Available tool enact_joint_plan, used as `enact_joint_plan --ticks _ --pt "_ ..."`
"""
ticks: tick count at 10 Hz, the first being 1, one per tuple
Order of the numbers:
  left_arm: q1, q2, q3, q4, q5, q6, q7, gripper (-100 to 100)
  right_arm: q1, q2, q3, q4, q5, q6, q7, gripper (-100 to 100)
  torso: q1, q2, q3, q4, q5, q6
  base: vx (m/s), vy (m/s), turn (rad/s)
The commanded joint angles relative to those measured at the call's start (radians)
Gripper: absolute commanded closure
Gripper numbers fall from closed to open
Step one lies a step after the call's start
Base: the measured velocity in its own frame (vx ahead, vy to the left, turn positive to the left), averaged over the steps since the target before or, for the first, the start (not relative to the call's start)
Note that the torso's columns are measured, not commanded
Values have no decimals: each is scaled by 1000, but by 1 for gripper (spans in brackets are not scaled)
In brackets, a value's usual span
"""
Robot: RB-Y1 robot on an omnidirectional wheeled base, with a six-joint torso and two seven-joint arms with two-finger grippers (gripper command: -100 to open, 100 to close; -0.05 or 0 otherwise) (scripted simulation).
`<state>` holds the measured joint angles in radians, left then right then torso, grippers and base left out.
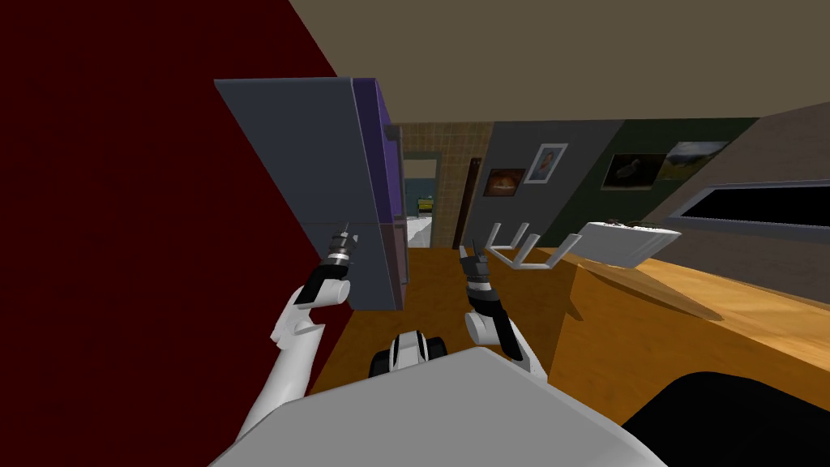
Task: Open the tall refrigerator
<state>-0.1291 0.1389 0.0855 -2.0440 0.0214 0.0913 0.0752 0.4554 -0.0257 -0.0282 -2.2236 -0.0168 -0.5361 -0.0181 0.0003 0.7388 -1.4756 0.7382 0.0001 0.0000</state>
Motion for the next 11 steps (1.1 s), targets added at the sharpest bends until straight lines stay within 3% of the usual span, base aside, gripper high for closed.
enact_joint_plan --ticks 1,2,3,5,6,9,11 --pt "-58 -4 5 28 4 68 3 -100 0 0 0 0 0 0 0 0 1 0 0 0 0 0 13 -90 57" --pt "-94 -8 7 50 7 97 4 -100 0 0 0 0 0 0 0 0 0 -1 -1 0 0 0 12 -123 81" --pt "-95 -8 7 50 7 107 4 -100 0 0 0 0 0 0 0 0 -2 -1 -1 0 -1 0 6 -100 15" --pt "-165 -14 12 96 12 170 7 -100 0 0 0 0 0 0 0 0 0 -1 0 0 0 0 4 -111 50" --pt "-169 -14 12 96 12 183 7 -100 0 0 0 0 0 0 0 0 -1 0 0 0 0 0 0 -96 27" --pt "-241 -19 16 141 17 258 10 -100 0 0 0 0 0 0 0 0 -2 -1 -1 0 -1 0 7 -112 41" --pt "-305 -23 20 183 21 321 12 -100 0 0 0 0 0 0 0 0 1 -1 -1 0 0 0 15 -100 53"
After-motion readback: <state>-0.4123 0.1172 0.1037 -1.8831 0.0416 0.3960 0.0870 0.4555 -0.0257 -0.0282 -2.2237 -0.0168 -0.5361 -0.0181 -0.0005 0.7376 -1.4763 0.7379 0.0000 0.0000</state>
